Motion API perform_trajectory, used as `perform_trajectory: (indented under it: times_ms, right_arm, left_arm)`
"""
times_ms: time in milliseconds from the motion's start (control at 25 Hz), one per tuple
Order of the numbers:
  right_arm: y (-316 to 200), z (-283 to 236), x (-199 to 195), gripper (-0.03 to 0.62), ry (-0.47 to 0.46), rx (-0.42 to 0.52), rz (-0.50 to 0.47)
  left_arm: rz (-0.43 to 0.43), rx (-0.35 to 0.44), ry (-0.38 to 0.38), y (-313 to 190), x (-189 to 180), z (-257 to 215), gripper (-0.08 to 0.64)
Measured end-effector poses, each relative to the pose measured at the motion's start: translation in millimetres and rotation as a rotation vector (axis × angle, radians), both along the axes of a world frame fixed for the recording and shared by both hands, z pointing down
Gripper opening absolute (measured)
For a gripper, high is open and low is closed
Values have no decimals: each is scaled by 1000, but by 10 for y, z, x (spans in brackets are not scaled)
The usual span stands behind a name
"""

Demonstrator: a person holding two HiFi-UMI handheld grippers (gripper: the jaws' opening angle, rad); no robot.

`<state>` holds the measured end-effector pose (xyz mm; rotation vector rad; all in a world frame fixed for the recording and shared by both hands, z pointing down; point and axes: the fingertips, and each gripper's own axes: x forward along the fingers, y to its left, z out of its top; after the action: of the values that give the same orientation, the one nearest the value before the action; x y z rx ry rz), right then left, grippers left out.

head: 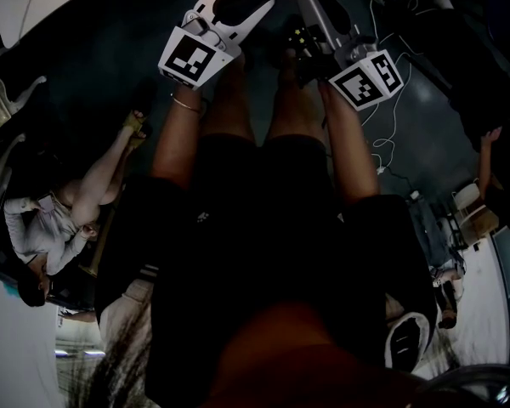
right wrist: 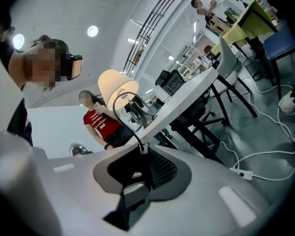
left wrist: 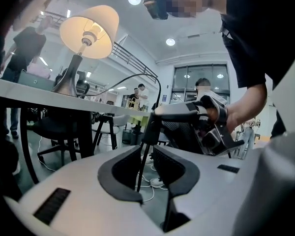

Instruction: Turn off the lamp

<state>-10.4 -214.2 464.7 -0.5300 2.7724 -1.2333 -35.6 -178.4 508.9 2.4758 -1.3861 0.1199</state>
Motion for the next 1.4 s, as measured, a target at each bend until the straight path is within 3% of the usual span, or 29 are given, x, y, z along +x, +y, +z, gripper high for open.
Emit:
perform_trajectory:
  times_ms: [520,1200,1400]
  right_arm:
    - [27,-48,41,60,-92,-74,13]
    - [82,-18,-28,64,-121,-62,-42]
    - [149,19,-26,69,-112,-77,-66]
  left_arm:
    - [-11,10,27,-3,8,21,44]
    - [44,6,-48,135,110,32,15]
    - [17,-13,-4,166,152,2,15]
